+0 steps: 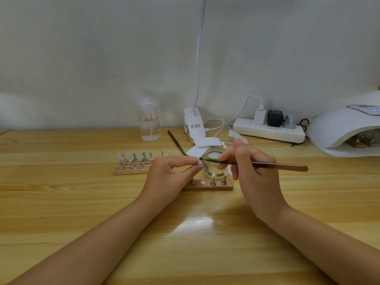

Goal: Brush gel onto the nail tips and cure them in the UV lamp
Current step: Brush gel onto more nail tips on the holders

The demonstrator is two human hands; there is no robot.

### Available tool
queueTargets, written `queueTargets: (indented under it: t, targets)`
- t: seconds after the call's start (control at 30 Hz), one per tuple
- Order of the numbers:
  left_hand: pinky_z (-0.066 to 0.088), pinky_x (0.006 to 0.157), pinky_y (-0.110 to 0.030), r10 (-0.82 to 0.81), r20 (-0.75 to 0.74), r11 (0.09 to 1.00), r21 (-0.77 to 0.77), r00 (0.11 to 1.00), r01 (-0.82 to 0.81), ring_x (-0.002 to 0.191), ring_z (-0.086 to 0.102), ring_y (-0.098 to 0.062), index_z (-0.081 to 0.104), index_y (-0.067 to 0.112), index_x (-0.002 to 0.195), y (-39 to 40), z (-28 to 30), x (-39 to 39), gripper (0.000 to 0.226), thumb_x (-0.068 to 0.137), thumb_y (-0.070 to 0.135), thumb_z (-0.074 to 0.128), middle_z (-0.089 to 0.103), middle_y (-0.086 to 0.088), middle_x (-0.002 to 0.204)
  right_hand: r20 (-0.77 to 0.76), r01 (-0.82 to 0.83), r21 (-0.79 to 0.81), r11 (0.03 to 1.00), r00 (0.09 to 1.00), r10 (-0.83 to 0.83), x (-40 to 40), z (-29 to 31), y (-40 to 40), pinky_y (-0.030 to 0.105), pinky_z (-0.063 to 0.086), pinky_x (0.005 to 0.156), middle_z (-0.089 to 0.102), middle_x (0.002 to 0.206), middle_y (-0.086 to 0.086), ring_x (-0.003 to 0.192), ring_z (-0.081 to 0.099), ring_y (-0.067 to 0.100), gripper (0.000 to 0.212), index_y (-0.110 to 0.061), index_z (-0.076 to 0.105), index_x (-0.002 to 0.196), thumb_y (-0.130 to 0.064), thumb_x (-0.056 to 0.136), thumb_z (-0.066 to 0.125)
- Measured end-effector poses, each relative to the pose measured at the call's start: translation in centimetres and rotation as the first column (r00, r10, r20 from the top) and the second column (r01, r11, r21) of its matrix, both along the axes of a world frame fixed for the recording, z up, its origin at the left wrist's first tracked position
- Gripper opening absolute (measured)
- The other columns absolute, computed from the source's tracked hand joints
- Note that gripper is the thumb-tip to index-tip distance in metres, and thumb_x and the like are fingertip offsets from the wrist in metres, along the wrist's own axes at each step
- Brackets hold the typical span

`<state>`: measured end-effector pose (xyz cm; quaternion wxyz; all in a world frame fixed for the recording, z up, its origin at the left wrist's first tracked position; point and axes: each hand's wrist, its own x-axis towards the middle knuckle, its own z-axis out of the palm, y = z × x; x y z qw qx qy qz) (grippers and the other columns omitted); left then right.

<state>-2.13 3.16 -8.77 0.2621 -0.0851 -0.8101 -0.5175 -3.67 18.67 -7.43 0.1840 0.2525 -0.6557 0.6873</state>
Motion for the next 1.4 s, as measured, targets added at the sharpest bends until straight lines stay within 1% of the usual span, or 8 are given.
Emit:
queueTargets:
  t: [0.23, 0.33, 0.43, 0.63, 0.9, 1.07, 1.23, 1.4]
  targets:
    - [0.05, 0.082, -0.017, -0.011, 0.002, 1.0, -0.016, 1.0, 0.011, 0.088, 0.065, -0.001, 0.073, 0.02, 0.087, -0.1, 0.0, 0.0, 0.017, 0.073, 0.011, 0.072, 0.07, 0.011, 0.085, 0.008, -0.009, -0.039, 0.999, 1.0, 0.01, 0.1, 0.0, 0.2, 0.014, 0.039, 0.049, 0.059, 0.049, 0.008, 0.042, 0.048, 0.004, 0.045, -0.006, 0.066, 0.061, -0.034, 0.086, 0.041]
    - [0.049, 0.079, -0.014, -0.006, -0.001, 1.0, -0.003, 1.0, 0.006, 0.085, 0.064, 0.001, 0.072, 0.023, 0.085, 0.0, 0.0, -0.1, 0.016, 0.073, 0.013, 0.073, 0.069, 0.014, 0.083, -0.006, 0.009, -0.059, 0.998, 1.0, -0.01, -0.1, -0.1, 0.3, 0.011, 0.039, 0.051, 0.06, 0.05, 0.003, 0.045, 0.051, 0.002, 0.045, -0.008, 0.066, 0.063, -0.031, 0.091, 0.041]
    - [0.048, 0.077, -0.012, -0.003, -0.007, 1.0, -0.004, 1.0, 0.003, 0.083, 0.064, 0.003, 0.071, 0.028, 0.08, 0.0, 0.1, -0.1, 0.017, 0.072, 0.013, 0.073, 0.068, 0.018, 0.081, 0.028, 0.019, -0.043, 0.999, 0.999, -0.018, -0.1, 0.0, 0.1, 0.01, 0.04, 0.053, 0.064, 0.055, -0.001, 0.049, 0.054, 0.0, 0.039, -0.013, 0.066, 0.065, -0.035, 0.085, 0.041]
    - [0.053, 0.079, -0.027, -0.001, 0.023, 1.0, -0.007, 1.0, 0.001, 0.089, 0.064, -0.003, 0.073, 0.02, 0.087, -0.1, 0.0, -0.1, 0.014, 0.075, 0.013, 0.072, 0.071, 0.01, 0.086, 0.04, -0.02, -0.033, 0.999, 0.999, 0.022, 0.3, -0.2, -0.1, 0.012, 0.04, 0.049, 0.062, 0.052, 0.002, 0.044, 0.052, 0.002, 0.041, -0.011, 0.066, 0.063, -0.036, 0.084, 0.042]
    - [0.045, 0.083, -0.013, -0.029, -0.021, 1.0, -0.001, 0.999, 0.029, 0.087, 0.062, -0.003, 0.072, 0.023, 0.081, 0.0, -0.1, -0.2, 0.015, 0.072, 0.011, 0.072, 0.069, 0.004, 0.087, -0.018, -0.034, -0.087, 0.996, 0.999, 0.033, 0.3, -0.2, 0.1, 0.011, 0.039, 0.047, 0.061, 0.048, 0.0, 0.042, 0.052, 0.002, 0.042, -0.008, 0.065, 0.059, -0.024, 0.09, 0.04]
    - [0.043, 0.073, -0.004, -0.088, 0.011, 0.996, -0.024, 0.996, 0.088, 0.079, 0.061, 0.008, 0.069, 0.032, 0.071, 0.1, -0.1, -0.1, 0.023, 0.072, 0.009, 0.074, 0.069, 0.019, 0.073, 0.007, 0.065, -0.111, 0.992, 0.998, -0.065, -0.3, 0.0, 0.7, 0.014, 0.037, 0.045, 0.06, 0.048, 0.003, 0.039, 0.044, 0.004, 0.045, -0.013, 0.065, 0.059, -0.021, 0.096, 0.041]
    - [0.034, 0.076, 0.004, -0.066, 0.083, 0.988, -0.133, 0.994, 0.076, 0.084, 0.059, 0.01, 0.061, 0.042, 0.084, 0.2, -0.1, -0.2, 0.033, 0.071, 0.016, 0.076, 0.066, 0.026, 0.072, 0.062, 0.127, -0.109, 0.986, 0.991, -0.121, -0.9, 0.0, 1.1, 0.014, 0.039, 0.047, 0.061, 0.05, 0.001, 0.041, 0.044, 0.007, 0.046, -0.012, 0.064, 0.061, -0.02, 0.098, 0.038]
    - [0.026, 0.075, 0.009, -0.059, 0.115, 0.981, -0.179, 0.992, 0.08, 0.087, 0.057, 0.011, 0.058, 0.04, 0.089, 0.2, -0.2, -0.3, 0.035, 0.071, 0.017, 0.076, 0.068, 0.016, 0.071, 0.076, 0.135, -0.114, 0.984, 0.989, -0.127, -1.0, 0.0, 1.1, 0.014, 0.039, 0.046, 0.06, 0.05, 0.001, 0.041, 0.045, 0.005, 0.046, -0.01, 0.062, 0.061, -0.018, 0.098, 0.037]
